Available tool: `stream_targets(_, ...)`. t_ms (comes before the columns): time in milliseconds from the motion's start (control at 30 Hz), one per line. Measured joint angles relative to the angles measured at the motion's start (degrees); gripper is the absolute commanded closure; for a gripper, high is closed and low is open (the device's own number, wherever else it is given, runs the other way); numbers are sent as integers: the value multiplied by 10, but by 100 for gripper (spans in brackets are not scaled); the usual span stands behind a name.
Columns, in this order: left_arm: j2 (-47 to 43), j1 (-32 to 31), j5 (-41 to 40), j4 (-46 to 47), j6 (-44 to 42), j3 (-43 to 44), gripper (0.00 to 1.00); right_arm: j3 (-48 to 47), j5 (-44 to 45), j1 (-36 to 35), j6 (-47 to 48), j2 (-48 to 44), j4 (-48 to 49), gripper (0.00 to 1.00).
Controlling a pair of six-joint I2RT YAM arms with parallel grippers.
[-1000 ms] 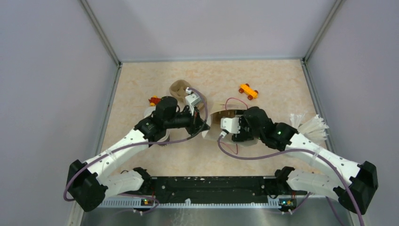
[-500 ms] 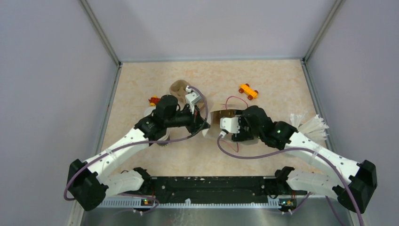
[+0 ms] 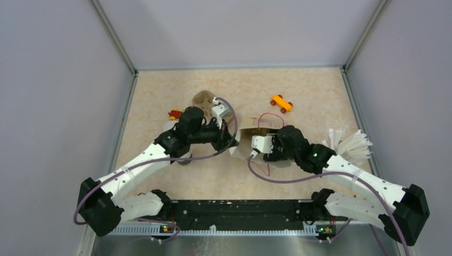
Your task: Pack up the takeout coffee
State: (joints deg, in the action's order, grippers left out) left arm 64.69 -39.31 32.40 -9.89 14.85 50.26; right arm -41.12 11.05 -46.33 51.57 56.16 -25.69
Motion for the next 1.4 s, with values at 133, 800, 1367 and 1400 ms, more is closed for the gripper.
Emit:
stream_targets(133, 5, -5, -1, -1, 0, 1, 98, 25, 2, 10, -8, -23, 20, 34)
stream_targets(800, 15, -17, -16, -8, 0, 22, 97, -38, -34, 20, -21, -23, -42, 13)
stream_targets(1367, 25, -18, -23, -14, 0, 32, 97, -78, -79, 22, -28, -9, -95, 11)
stream_targets(1400, 26, -18, -23, -14, 0, 32, 97, -78, -80, 22, -28, -9, -95, 11)
